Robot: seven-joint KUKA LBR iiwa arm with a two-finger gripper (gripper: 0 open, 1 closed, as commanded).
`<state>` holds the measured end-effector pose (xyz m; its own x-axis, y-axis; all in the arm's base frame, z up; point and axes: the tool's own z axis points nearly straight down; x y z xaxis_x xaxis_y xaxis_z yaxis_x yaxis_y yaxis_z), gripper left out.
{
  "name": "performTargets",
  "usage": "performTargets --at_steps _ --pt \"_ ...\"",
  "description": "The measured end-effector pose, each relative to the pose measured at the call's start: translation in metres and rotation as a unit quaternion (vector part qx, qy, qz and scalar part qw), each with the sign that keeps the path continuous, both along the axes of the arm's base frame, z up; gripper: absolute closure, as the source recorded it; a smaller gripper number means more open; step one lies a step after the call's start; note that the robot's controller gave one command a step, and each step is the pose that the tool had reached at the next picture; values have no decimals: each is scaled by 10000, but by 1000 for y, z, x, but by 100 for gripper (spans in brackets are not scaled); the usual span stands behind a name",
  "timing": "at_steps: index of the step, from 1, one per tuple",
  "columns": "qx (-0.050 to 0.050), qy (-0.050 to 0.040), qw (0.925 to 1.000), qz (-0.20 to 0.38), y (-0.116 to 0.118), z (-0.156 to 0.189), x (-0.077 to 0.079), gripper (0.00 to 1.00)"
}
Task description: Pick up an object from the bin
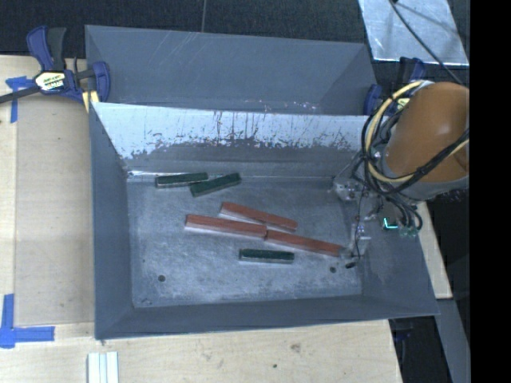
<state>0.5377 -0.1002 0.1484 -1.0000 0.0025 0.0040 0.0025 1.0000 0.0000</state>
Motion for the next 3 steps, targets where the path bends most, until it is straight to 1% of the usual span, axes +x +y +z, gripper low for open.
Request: performTargets --at_steps 1,2,3 --pt "4 1 9978 657 -15 -77 -6 0" --pt "-2 -26 9978 668 -14 -74 -4 100" --pt "-18 -64 9749 2225 -29 75 -21 100"
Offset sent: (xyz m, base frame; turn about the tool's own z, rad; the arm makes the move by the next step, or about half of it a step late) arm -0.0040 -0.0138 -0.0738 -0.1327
